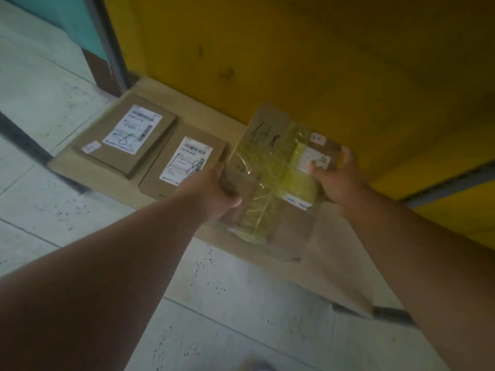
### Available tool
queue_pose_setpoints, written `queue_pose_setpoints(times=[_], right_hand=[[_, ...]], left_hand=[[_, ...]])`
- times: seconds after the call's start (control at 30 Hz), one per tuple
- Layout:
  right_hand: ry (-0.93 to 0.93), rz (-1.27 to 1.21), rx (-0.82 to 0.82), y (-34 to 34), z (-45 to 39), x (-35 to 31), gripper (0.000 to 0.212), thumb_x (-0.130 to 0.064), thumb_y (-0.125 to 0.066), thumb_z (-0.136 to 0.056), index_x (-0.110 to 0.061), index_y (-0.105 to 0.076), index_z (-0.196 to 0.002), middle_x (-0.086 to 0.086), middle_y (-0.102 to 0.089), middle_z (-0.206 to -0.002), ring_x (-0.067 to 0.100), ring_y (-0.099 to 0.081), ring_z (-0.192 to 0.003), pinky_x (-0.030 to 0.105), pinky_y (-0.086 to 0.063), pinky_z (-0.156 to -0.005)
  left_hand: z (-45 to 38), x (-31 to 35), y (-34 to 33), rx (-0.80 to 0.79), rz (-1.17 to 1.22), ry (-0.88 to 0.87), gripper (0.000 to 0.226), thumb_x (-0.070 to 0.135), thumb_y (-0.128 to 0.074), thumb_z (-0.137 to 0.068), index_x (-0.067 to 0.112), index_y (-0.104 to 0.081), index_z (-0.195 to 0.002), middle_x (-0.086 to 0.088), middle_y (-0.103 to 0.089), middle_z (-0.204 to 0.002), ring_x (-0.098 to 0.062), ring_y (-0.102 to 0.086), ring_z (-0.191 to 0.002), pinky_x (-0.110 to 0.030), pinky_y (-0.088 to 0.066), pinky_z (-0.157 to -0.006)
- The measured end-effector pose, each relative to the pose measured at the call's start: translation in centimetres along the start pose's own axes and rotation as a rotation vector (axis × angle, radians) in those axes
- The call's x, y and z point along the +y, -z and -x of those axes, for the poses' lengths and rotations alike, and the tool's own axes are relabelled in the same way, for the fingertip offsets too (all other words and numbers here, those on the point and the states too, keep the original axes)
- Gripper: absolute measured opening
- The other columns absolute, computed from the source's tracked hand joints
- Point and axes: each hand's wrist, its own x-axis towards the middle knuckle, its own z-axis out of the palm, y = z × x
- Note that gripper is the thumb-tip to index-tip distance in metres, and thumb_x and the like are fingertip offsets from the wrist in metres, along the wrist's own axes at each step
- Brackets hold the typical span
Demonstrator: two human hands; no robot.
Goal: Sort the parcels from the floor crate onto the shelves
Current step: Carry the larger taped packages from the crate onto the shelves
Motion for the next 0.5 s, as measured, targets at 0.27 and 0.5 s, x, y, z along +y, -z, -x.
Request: queue_pose_setpoints(times=[0.27,0.5], right_hand=[[0.138,0.354,0.001,-3.1,1.0,1.4,0.062,-0.031,-0.072,-0.086,-0.028,-0.045,-0.143,0.005,-0.059,-0.133,0.026,-0.062,-0.113,0.034,-0.052,-0.090],[0.338,0.453,-0.134,-1.5,13.1,-2.6,0.063,-0.035,-0.070,-0.088,-0.023,-0.042,-0.144,0.009,-0.045,-0.141,0.027,-0.051,-0.124,0.036,-0.045,-0.100]], left_hand=[[-0.3,-0.7,-1.5,0.172,-0.061,0.022,0.069,0.034,-0.075,-0.084,0.021,-0.043,-0.144,-0.007,-0.059,-0.127,-0.026,-0.059,-0.109,-0.042,-0.052,-0.092],[10.2,-2.6,-0.4,0.192,-0.138,-0.036,0.062,0.038,-0.069,-0.086,0.025,-0.043,-0.141,-0.002,-0.049,-0.139,-0.027,-0.045,-0.127,-0.043,-0.043,-0.106]])
